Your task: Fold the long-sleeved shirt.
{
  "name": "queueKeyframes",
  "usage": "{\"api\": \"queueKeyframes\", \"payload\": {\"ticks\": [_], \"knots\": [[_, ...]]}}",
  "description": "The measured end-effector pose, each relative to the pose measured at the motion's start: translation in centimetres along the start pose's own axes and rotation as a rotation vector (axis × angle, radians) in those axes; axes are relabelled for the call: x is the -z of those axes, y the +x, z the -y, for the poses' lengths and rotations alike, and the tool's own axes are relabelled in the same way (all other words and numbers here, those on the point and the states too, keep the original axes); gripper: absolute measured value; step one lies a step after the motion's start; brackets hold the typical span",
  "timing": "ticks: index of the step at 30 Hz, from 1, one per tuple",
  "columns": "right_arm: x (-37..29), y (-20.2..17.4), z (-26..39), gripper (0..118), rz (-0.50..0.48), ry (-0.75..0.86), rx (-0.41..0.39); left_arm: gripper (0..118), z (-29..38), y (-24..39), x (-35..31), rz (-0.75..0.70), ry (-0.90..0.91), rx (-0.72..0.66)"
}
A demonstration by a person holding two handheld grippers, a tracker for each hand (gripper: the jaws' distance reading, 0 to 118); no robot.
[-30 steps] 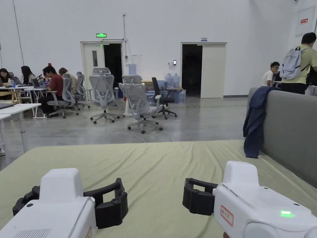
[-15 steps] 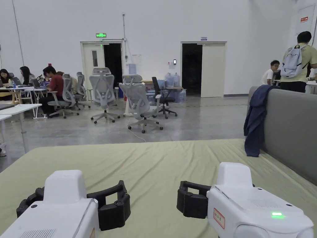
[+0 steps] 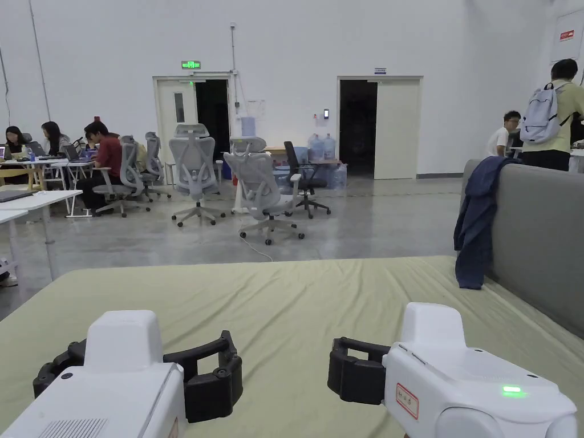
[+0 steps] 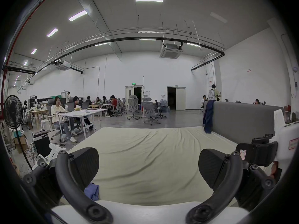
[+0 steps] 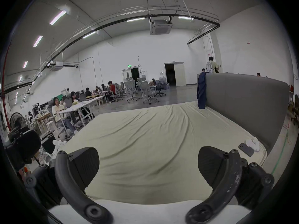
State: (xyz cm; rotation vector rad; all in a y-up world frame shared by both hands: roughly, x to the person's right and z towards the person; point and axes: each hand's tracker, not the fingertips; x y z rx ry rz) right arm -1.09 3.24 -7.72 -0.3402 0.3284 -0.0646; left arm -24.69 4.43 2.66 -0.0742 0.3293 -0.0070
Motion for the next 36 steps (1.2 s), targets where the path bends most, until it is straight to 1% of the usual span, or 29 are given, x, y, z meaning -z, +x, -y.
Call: {"api": "queueKeyframes", "payload": {"ticks": [3, 11, 16, 36], "knots": [[-0.03, -0.23, 0.06, 118, 0.004, 0.005, -0.018, 118, 0.07, 0.05, 0.0, 0.003, -0.003, 0.001], [0.02, -0.1, -0.19, 118, -0.011, -0.003, 0.005, 118, 0.0, -0.07, -0.05, 0.004, -0.004, 0.004], [0.34, -0.12, -0.03, 118, -0.014, -0.02, -0.008, 118, -0.11, -0.13, -0.07, 0.009, -0.003, 0.004], [0.11, 0.04, -0.07, 118, -0.003, -0.016, 0.002, 118, -0.23, -0.22, -0.37, 0.016, -0.006, 0.001]]}}
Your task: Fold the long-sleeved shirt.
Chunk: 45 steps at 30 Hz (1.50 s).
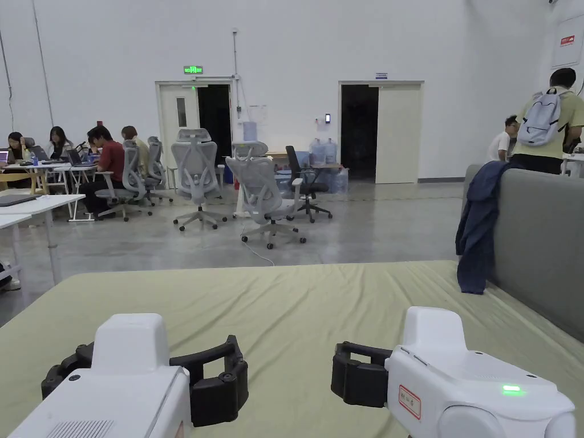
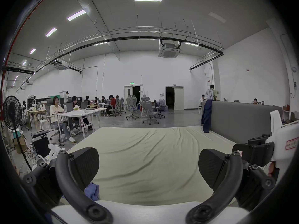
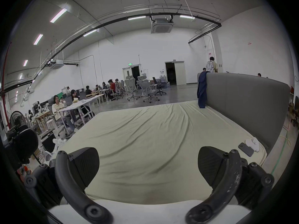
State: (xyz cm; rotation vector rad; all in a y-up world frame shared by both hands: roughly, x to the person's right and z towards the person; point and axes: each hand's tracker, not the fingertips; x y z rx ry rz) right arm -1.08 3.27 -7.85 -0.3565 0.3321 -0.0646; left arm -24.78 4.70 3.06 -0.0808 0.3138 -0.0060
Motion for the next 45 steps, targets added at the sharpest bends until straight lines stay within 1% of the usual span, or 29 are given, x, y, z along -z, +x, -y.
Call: {"api": "queueKeyframes", "payload": {"ticks": [15, 23, 27, 33, 40, 45], "knots": [[-0.15, -0.43, 0.07, 118, 0.003, 0.009, -0.026, 118, 0.25, -0.05, 0.03, 0.006, -0.007, -0.002], [-0.16, -0.49, -0.04, 118, 0.042, 0.027, -0.032, 118, 0.44, -0.16, -0.07, 0.002, -0.013, 0.0], [-0.11, -0.35, -0.1, 118, 0.041, 0.025, -0.026, 118, 0.57, -0.16, -0.1, 0.004, -0.017, 0.002], [-0.14, -0.86, 0.53, 118, 0.033, 0.034, -0.07, 118, 0.68, -0.19, -0.03, 0.003, -0.02, 0.0], [0.12, -0.59, 0.43, 118, 0.012, 0.002, -0.036, 118, 0.68, -0.13, -0.23, 0.006, -0.02, 0.004], [0.08, -0.62, 0.51, 118, 0.022, 0.005, -0.045, 118, 0.73, -0.27, -0.13, 0.003, -0.022, 0.003]]}}
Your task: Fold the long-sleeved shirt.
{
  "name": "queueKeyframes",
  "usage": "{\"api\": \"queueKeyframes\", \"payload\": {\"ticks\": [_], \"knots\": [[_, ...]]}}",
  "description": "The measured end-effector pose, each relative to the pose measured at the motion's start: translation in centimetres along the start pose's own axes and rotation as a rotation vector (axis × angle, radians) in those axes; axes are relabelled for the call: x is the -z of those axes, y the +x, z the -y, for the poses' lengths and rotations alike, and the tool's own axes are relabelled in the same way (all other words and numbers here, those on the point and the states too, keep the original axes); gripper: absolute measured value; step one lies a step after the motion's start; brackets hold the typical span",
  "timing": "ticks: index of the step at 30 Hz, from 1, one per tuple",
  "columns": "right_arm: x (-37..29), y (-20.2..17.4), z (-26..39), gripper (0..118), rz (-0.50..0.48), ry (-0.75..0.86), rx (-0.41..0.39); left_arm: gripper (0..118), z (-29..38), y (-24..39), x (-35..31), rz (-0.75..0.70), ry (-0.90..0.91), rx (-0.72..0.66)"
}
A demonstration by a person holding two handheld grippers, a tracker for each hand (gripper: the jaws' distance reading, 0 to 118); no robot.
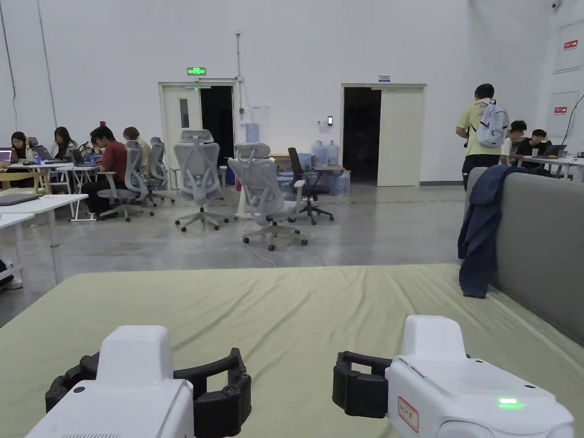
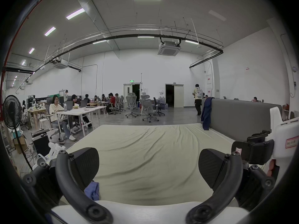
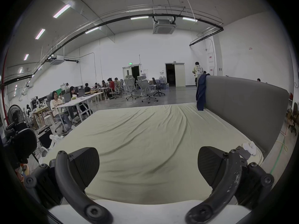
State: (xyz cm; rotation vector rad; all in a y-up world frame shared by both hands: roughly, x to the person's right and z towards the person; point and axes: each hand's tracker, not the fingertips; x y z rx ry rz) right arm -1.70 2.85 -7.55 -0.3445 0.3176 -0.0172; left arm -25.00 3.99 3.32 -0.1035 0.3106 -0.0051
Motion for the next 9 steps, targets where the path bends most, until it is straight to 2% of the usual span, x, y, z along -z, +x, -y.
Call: {"api": "queueKeyframes", "payload": {"ticks": [9], "knots": [[0.56, 0.04, 0.36, 118, 0.001, -0.028, -0.005, 118, 0.27, 0.25, 0.29, 0.009, -0.01, 0.0]]}}
